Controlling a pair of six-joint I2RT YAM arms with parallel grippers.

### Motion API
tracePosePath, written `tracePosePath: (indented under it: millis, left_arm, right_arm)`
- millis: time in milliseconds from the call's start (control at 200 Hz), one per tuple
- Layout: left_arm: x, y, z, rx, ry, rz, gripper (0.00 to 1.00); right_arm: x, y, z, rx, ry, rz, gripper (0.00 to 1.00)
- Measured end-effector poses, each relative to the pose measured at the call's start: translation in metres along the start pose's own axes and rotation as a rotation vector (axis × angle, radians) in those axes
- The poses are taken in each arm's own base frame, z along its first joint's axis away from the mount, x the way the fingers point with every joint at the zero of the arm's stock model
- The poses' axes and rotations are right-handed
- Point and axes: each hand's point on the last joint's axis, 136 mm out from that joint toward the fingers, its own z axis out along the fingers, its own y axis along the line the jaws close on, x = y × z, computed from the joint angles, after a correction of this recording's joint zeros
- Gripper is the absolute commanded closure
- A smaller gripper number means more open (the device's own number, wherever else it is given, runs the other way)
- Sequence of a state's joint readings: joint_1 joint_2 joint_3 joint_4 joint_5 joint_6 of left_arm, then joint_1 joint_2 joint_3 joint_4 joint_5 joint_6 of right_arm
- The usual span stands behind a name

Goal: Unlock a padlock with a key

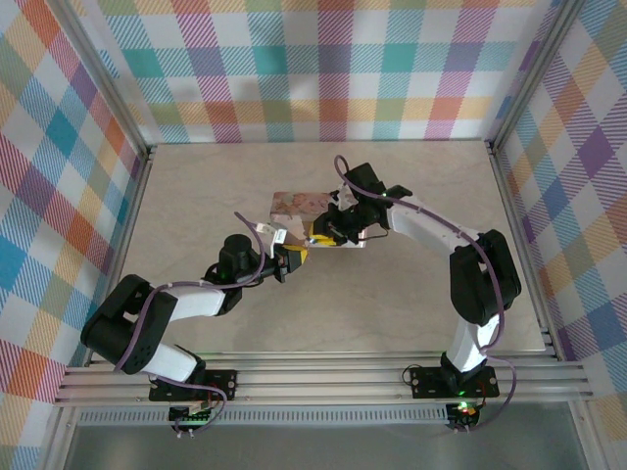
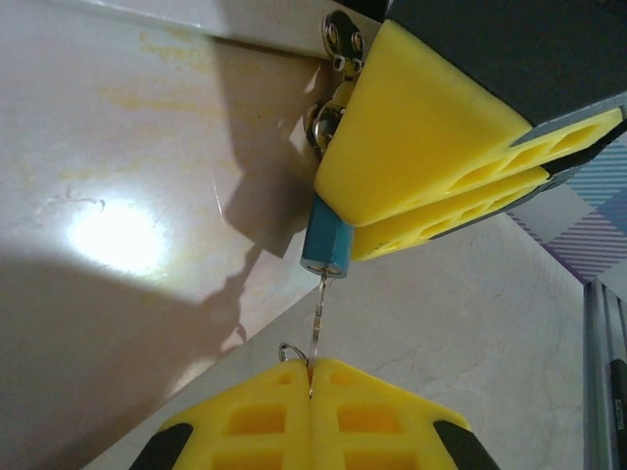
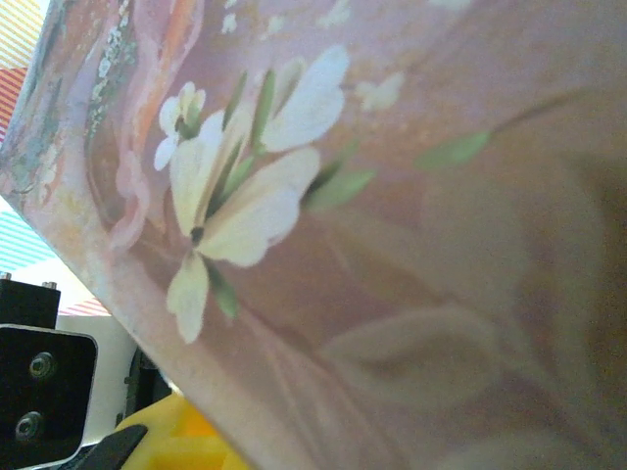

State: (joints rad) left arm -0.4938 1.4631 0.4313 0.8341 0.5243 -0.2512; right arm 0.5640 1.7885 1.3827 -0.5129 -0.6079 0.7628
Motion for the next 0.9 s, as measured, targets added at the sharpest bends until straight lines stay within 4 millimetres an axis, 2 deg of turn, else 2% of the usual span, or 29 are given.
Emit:
tracePosePath:
  millis: [900]
  left_arm:
    - [-0.001, 0.001, 0.01, 0.048, 0.02, -0.057, 1.0]
  right_arm:
    - [0.003, -0.007, 0.004, -0.005, 0.005, -0.045, 1.0]
